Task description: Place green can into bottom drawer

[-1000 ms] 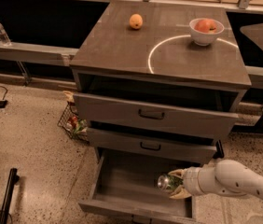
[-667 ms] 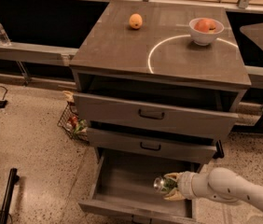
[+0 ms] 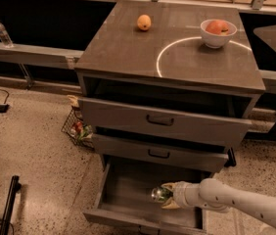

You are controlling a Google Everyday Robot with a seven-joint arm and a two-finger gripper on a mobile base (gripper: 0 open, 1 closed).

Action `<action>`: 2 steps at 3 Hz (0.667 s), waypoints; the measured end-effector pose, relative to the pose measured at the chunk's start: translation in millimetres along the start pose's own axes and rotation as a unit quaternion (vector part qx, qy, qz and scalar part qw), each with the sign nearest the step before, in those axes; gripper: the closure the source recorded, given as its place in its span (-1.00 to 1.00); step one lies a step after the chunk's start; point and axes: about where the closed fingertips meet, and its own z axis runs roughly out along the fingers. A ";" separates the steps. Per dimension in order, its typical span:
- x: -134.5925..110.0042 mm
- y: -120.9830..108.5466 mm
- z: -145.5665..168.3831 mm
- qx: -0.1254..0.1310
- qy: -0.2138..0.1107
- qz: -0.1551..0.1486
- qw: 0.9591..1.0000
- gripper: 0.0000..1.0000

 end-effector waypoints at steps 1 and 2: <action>16.2 3.9 44.4 -0.014 0.010 -0.004 1.000 1.00; 25.8 3.6 87.0 -0.035 0.022 -0.010 0.999 0.65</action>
Offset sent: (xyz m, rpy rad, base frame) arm 0.0511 0.0536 -0.1224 -0.0972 0.0838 0.0832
